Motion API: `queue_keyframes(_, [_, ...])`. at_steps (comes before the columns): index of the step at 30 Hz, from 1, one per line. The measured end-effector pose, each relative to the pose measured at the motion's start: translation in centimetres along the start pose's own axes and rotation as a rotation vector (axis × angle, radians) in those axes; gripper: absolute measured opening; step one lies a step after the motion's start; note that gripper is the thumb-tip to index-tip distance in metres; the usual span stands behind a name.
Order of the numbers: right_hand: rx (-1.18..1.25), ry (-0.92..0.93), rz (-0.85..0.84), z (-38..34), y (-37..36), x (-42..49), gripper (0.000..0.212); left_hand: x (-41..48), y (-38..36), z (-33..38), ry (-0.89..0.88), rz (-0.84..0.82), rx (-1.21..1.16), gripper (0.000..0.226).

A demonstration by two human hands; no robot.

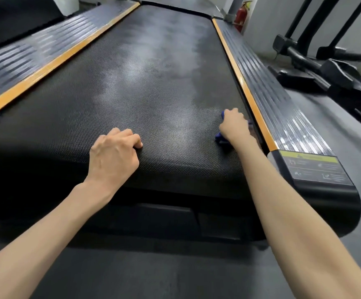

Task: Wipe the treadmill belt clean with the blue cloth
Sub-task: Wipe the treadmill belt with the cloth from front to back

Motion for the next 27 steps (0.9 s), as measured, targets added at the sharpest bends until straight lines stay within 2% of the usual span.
queue_keyframes(4, [0.043,0.42,-0.038,-4.3,-1.0,-6.4,0.05,-0.1,-0.1,0.0,0.005,0.029,0.022,0.017])
queue_keyframes(6, [0.113,0.495,-0.089,-3.2,-1.3,-8.7,0.062,-0.2,-0.2,0.0,-0.003,0.05,0.032,0.016])
queue_keyframes(9, [0.175,0.328,-0.115,1.3,-0.5,-6.0,0.067,-0.3,-0.2,-0.3,-0.008,0.053,0.026,0.017])
queue_keyframes(11, [0.104,0.169,-0.129,2.9,0.2,-3.5,0.065,-0.4,-0.4,-0.4,-0.003,0.031,0.013,0.017])
queue_keyframes(13, [0.066,0.09,-0.109,2.4,0.9,-2.9,0.059,-0.3,-0.5,-0.5,0.003,0.019,-0.001,0.017])
queue_keyframes(17, [0.043,0.213,-0.111,1.4,0.7,-6.4,0.057,-0.4,-0.4,-0.5,0.012,0.02,-0.007,0.017])
queue_keyframes(19, [0.115,0.268,-0.126,2.6,-0.2,-7.9,0.06,-0.4,-0.5,-0.5,0.014,0.023,-0.006,0.016])
queue_keyframes(22, [0.283,0.204,-0.065,4.7,-0.3,-5.9,0.056,-0.4,-0.6,-0.5,0.017,0.027,0.004,0.016])
queue_keyframes(27, [0.235,0.088,-0.08,5.4,-0.1,-2.3,0.062,-0.5,-0.6,-0.7,0.005,0.023,-0.013,0.017])
Point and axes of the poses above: each hand's wrist, its own x-axis towards the middle knuckle, its own y-axis out of the back of the hand, z = x × y, the point moved 4 cm from there along x, towards the middle knuckle, and after that the axes turned 7 degrees about -y, right-handed, at the moved point
